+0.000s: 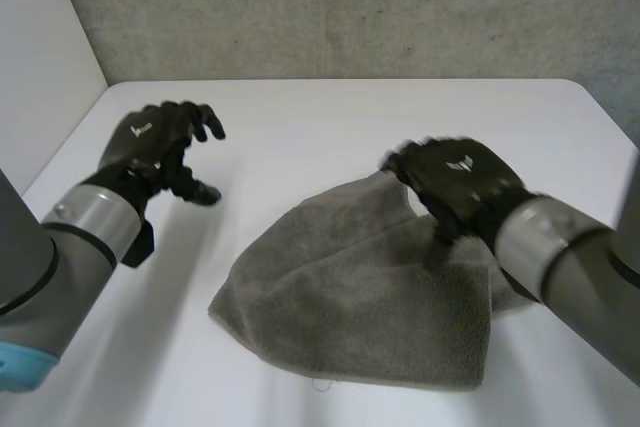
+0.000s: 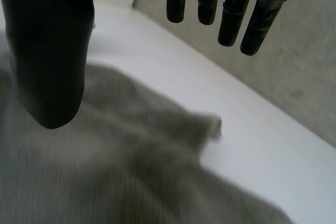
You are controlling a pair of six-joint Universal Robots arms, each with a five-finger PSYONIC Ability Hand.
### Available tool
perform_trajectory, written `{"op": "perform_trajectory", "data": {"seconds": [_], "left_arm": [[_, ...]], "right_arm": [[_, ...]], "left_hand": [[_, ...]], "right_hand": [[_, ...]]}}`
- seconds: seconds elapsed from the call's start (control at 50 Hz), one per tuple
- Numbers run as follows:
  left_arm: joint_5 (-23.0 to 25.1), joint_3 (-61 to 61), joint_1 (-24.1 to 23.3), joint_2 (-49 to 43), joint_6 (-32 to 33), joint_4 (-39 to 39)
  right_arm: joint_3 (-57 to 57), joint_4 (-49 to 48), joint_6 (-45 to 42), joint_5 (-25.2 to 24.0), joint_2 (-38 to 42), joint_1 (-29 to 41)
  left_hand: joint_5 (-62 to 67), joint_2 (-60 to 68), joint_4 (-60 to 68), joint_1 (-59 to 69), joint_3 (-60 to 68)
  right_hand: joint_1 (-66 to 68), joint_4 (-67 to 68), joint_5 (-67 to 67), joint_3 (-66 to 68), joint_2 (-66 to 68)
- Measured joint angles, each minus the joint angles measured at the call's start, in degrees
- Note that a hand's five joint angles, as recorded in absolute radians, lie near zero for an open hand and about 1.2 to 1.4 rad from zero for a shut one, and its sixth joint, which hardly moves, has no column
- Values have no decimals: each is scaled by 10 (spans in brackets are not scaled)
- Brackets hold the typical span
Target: Fold the towel.
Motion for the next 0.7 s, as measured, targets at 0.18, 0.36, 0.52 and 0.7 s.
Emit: {"op": "perform_trajectory", "data": {"seconds": [0.18, 0.36, 0.52, 0.7], "left_arm": [[47, -53, -3, -20, 131, 2], [56, -69, -1, -97, 237, 6], [55, -55, -12, -150, 239, 6], [54, -40, -27, -171, 242, 6]], "right_arm": [[188, -31, -102, -23, -59, -42], [281, -110, -131, -62, -54, -49], [311, -160, -169, -65, -41, -52], [315, -187, -202, -60, 0, -69]], "left_hand": [[-171, -150, -162, -158, -163], [-215, -207, -202, -201, -205], [-216, -209, -202, -202, -205], [-178, -188, -190, -188, -182]], "right_hand": [[-2, 0, 0, 0, 0], [7, 0, 32, 1, 0], [17, 2, 43, 4, 2], [51, 28, 78, 39, 29]]}}
